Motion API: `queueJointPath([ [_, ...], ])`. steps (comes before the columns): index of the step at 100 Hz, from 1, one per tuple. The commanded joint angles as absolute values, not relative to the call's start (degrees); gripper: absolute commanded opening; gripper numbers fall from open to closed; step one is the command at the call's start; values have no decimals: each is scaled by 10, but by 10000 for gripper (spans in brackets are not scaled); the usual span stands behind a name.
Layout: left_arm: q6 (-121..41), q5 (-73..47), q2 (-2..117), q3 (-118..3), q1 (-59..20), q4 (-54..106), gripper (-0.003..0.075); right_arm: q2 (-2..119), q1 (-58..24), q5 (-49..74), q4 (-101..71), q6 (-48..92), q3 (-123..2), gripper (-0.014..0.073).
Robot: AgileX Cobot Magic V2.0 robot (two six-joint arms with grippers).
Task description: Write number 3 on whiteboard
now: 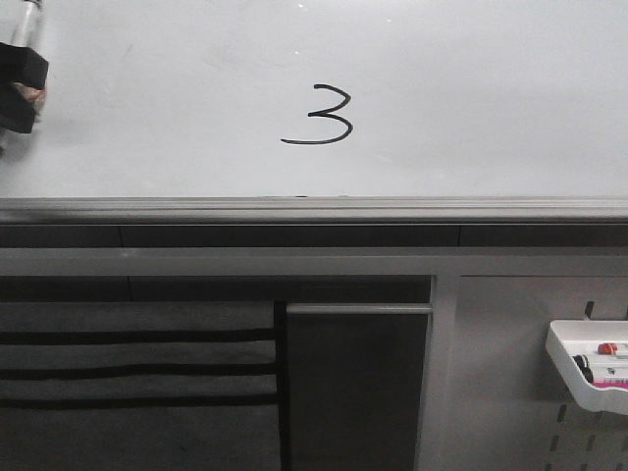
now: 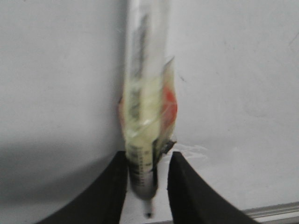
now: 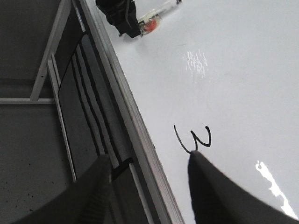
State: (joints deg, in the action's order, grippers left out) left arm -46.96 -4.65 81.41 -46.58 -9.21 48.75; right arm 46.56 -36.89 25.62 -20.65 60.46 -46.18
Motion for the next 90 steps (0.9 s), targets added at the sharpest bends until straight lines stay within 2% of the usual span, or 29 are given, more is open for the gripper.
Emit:
queueJointPath([
  [1, -463, -27, 794, -481, -92, 495, 344, 461, -367, 216, -215, 605, -477, 330],
  [12, -463, -25, 794, -481, -92, 495, 443, 461, -367, 216, -215, 605, -477, 330],
  [26, -463, -20, 794, -481, -92, 495, 504, 461, -367, 216, -215, 605, -477, 330],
  [53, -463, -27, 773, -481, -92, 492, 508, 456, -367, 216, -215, 588, -478, 330],
  [72, -463, -106, 683, -481, -90, 472, 508, 418, -366, 237, -215, 410, -478, 330],
  [90, -441, -241, 560, -481, -90, 392, 508, 364, -333, 328, -126, 230, -478, 328],
])
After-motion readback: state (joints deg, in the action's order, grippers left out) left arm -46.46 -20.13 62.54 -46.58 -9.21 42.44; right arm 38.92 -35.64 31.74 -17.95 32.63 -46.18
